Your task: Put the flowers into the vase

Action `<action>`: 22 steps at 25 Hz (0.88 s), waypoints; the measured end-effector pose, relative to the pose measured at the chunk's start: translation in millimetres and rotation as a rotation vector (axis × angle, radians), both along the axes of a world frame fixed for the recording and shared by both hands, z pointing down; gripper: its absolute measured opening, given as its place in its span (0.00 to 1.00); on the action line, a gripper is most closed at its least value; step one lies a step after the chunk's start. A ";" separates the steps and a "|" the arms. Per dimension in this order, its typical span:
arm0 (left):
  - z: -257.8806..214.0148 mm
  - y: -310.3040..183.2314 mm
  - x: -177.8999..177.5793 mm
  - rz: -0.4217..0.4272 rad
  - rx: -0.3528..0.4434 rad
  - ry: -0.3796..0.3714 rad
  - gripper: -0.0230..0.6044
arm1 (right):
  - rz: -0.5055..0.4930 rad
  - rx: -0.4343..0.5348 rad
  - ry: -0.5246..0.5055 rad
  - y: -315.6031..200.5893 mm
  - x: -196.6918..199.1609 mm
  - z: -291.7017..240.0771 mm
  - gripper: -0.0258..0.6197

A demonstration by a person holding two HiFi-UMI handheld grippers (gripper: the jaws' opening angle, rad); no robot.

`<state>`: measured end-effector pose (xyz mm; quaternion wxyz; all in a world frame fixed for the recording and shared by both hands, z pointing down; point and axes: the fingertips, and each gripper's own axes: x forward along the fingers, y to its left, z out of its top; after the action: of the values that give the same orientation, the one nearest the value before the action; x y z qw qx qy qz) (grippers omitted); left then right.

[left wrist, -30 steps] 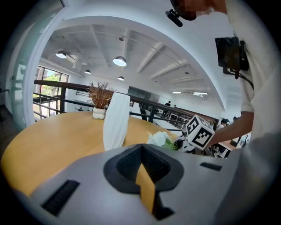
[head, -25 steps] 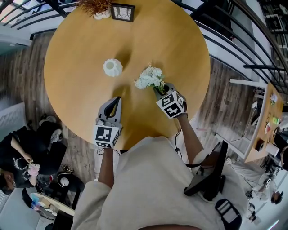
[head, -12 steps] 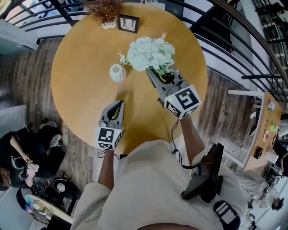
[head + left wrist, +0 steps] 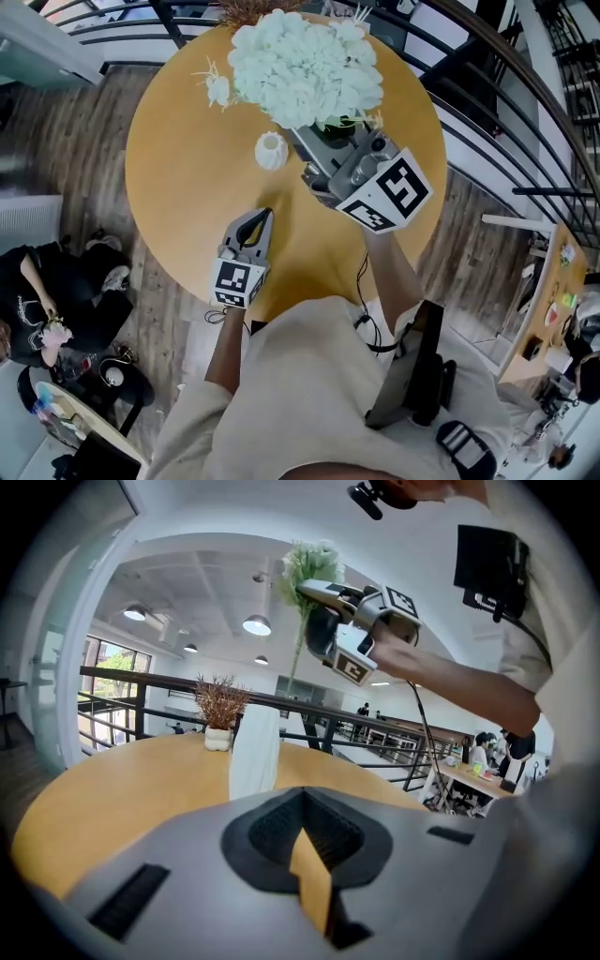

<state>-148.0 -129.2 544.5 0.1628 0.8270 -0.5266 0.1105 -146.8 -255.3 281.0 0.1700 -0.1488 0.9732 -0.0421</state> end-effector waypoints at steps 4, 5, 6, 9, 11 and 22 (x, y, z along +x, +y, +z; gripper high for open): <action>0.8 4.2 -5.5 -0.022 -0.010 -0.005 0.05 | -0.041 -0.001 -0.044 -1.2 -14.5 -3.0 0.15; 1.2 5.8 -8.3 -0.029 -0.014 -0.007 0.05 | -0.044 0.002 -0.040 -0.7 -19.0 -0.2 0.15; 1.6 7.5 -11.1 -0.034 -0.017 -0.007 0.05 | -0.045 0.004 -0.033 -0.3 -23.2 4.1 0.15; 2.4 11.6 -18.6 -0.050 -0.027 -0.008 0.05 | -0.045 0.002 -0.003 -0.7 -31.2 21.4 0.16; 3.3 13.4 -23.3 -0.062 -0.033 -0.008 0.05 | -0.054 -0.013 0.005 -0.5 -32.7 33.0 0.16; 12.0 23.3 -26.4 -0.051 -0.075 -0.002 0.05 | -0.042 -0.105 0.020 9.3 -23.7 96.7 0.22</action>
<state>-174.3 -105.9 556.5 0.1958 0.8064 -0.5433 0.1269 -170.5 -245.9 377.7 0.1514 -0.1374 0.9742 -0.0953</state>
